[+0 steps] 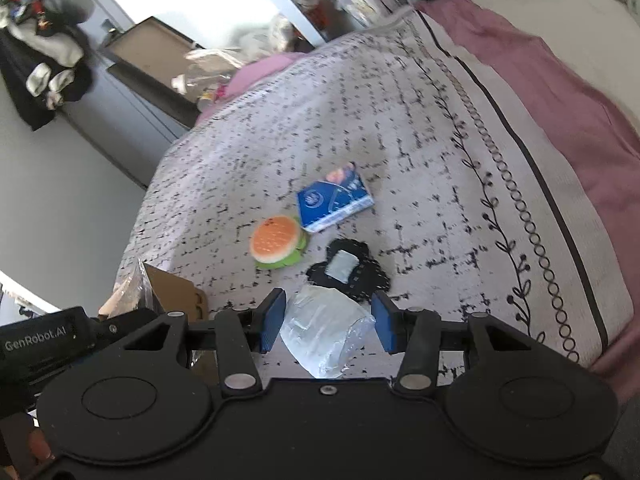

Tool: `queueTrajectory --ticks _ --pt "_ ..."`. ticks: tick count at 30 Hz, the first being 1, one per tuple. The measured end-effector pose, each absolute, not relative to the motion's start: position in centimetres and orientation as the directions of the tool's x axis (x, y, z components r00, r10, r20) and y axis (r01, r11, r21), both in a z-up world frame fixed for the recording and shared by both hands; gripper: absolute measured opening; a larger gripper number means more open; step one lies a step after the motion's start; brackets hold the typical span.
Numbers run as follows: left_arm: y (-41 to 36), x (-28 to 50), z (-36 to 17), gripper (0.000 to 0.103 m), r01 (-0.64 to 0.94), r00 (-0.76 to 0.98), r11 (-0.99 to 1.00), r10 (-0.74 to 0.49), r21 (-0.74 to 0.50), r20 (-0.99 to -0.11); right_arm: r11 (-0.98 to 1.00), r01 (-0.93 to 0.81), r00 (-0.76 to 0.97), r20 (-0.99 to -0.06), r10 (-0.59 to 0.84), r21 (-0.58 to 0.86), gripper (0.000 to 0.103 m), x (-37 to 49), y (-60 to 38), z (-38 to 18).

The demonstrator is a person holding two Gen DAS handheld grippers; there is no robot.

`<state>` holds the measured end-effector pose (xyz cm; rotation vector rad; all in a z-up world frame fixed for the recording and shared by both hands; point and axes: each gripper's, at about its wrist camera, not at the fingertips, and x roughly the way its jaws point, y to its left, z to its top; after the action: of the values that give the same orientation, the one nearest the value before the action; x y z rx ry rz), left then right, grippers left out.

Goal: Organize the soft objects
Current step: 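Carry the bag with the left gripper and tissue with the right gripper to the box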

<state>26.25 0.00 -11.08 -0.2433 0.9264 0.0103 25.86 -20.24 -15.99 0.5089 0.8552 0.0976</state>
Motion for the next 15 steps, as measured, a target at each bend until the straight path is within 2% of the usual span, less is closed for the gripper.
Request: queueTrajectory --ticks 15 --pt "5.0 23.0 -10.4 0.044 -0.147 0.616 0.963 -0.091 -0.228 -0.783 0.923 -0.003 0.706 -0.653 0.274 0.385 0.046 24.6 -16.1 -14.0"
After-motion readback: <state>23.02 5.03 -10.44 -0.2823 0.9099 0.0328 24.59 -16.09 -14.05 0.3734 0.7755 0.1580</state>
